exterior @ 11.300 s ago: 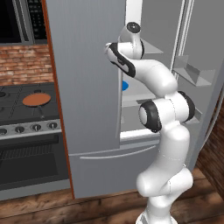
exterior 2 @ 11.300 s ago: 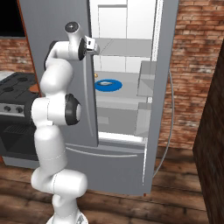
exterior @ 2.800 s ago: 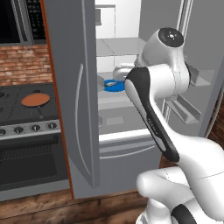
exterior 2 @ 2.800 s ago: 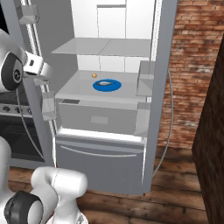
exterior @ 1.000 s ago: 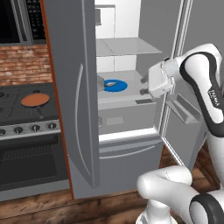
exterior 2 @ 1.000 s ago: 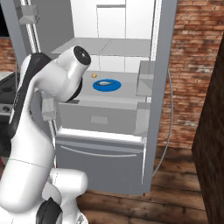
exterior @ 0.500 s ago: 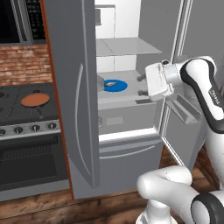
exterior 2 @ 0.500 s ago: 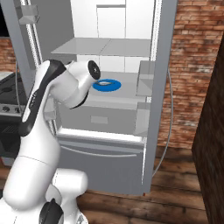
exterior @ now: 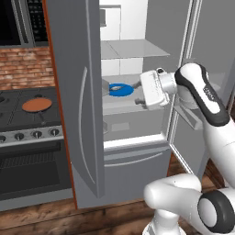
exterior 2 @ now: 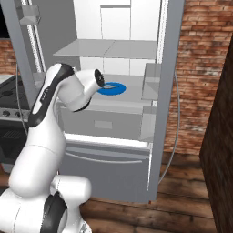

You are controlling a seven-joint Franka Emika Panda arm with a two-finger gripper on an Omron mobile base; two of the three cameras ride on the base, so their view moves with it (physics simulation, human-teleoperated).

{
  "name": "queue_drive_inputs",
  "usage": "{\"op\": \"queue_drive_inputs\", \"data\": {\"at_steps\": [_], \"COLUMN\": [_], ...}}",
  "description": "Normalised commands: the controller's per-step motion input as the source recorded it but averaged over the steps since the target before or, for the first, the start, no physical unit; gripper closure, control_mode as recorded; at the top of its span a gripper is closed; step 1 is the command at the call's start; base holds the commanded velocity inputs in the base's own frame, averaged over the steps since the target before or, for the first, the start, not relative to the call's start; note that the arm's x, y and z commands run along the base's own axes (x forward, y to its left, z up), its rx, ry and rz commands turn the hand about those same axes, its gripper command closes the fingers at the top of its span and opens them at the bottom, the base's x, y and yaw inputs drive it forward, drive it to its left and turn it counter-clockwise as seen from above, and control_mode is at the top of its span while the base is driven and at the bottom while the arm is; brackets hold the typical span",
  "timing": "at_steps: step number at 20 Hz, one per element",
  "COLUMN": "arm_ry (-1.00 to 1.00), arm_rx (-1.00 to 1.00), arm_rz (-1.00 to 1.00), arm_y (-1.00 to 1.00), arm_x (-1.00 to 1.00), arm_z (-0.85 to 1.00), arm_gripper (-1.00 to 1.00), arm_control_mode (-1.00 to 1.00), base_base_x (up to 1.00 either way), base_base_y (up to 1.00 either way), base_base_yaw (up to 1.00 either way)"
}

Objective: Retrieve the fish from the fridge and place it on the saucepan with marinade on the stove.

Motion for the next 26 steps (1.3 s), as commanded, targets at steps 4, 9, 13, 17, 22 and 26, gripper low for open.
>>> {"op": "queue_drive_inputs", "data": {"at_steps": [4,9,13,17,22,26], "arm_ry": [0.00,0.00,0.00,0.00,0.00,0.00], "arm_rx": [0.02,0.03,0.02,0.00,0.00,0.00], "arm_rz": [0.01,0.00,0.01,0.03,0.01,0.01], "arm_y": [0.22,0.16,0.07,0.00,0.02,0.16], "arm_x": [0.46,0.50,0.48,0.44,0.44,0.39], "arm_z": [-0.01,0.00,-0.06,-0.13,-0.10,-0.07], "arm_gripper": [-1.00,-1.00,-1.00,-1.00,-1.00,-1.00], "arm_control_mode": [-1.00,-1.00,-1.00,-1.00,-1.00,-1.00], "base_base_x": [0.00,0.00,0.00,0.00,0.00,0.00], "base_base_y": [0.00,0.00,0.00,0.00,0.00,0.00], "base_base_yaw": [0.00,0.00,0.00,0.00,0.00,0.00]}}
